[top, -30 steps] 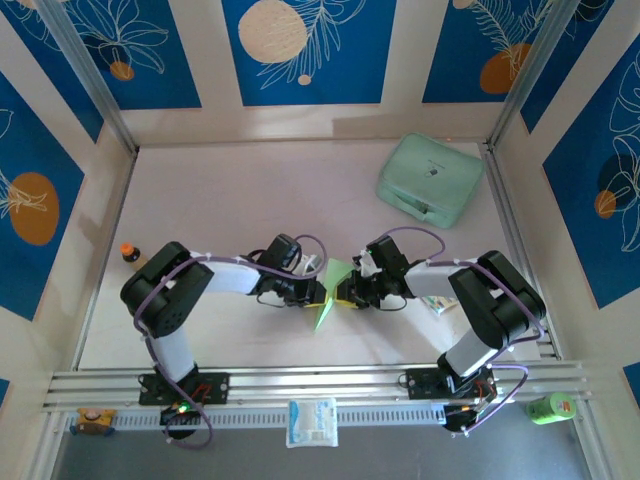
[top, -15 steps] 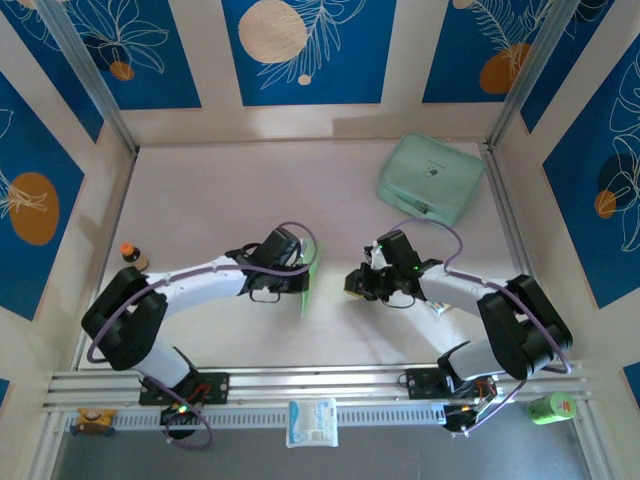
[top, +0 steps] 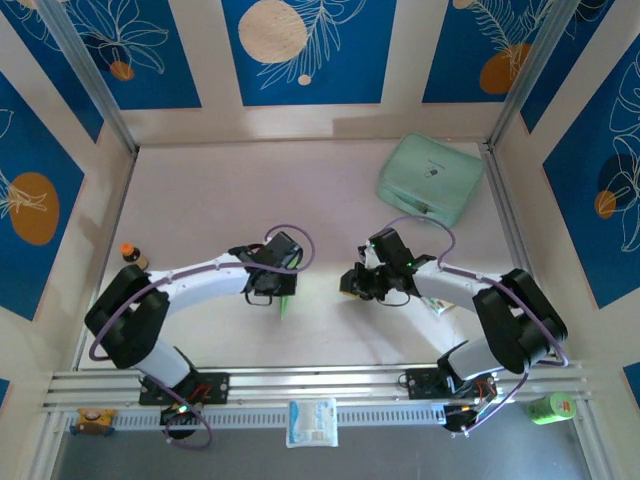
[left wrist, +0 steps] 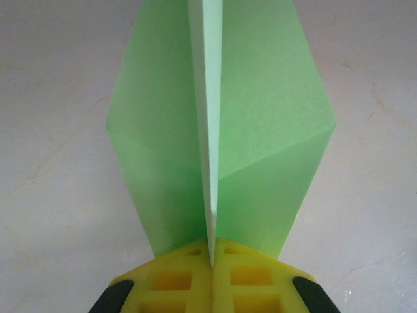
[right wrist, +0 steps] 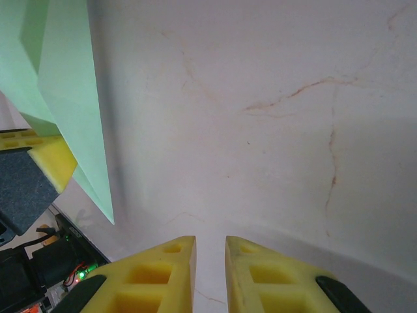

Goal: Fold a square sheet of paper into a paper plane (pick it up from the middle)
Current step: Turn over a paper plane at the center of the table, then move the paper plane to the center of the table.

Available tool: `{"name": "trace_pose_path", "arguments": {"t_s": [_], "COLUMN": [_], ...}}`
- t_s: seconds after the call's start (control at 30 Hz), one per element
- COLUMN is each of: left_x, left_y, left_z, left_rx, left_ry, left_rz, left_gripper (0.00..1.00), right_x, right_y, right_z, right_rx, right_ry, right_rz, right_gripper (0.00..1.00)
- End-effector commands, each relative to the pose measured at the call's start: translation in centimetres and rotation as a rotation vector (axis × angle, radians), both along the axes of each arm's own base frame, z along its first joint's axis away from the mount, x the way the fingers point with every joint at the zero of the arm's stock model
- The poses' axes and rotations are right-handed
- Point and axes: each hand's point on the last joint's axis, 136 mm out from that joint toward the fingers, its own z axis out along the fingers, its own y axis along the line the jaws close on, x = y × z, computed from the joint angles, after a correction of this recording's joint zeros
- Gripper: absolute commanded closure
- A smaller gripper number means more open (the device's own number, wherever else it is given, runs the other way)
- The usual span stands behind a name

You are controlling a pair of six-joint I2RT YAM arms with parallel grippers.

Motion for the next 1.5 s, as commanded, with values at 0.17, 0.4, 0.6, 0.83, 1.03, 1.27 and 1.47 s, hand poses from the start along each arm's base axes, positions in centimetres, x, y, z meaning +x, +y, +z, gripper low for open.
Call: {"name": "trace_pose_path", "arguments": {"t_s": [0.17,0.4,0.6,0.83,1.03,1.27,1.47], "left_x": [-0.6,-0.8,-0.8,-0.9,-1.0,-0.8,-0.8], "left_y": [0.4,0.4,0.0,-0.5,-0.8,-1.1,-1.5], "left_z": [-1.4,-1.7,-1.7,-1.8,-1.7,-0.7,-0.2], "left_rx": [0.043,0.063,0.080,0.090,0.094,0.090,0.091], "left_ry": [0.037,0.041,0.034,0.035,0.031,0.007,-0.002], "left_rz": [0.022,0.015,-0.005,-0.024,-0.031,-0.035,-0.049], "left_gripper": [0.97,0.94,0.90,0.87,0.85,0.93,0.97], "right_x": [0.1,0.0,0.1,0.0,0.1,0.0,0.3], "right_y": [0.4,0.7,0.4,0.3,0.2,0.3,1.1], "right_z": [0.1,0.0,0.1,0.0,0.0,0.0,0.6], "right_rx": [-0.006,0.003,-0.010,-0.014,-0.014,-0.008,0.032], "right_ry": [-0.002,0.007,-0.006,-0.006,-0.005,-0.003,-0.004], "right_rz": [0.018,0.024,0.013,0.012,0.010,0.010,0.023], "right_gripper": [0.80,0.80,0.80,0.80,0.80,0.80,0.79]}}
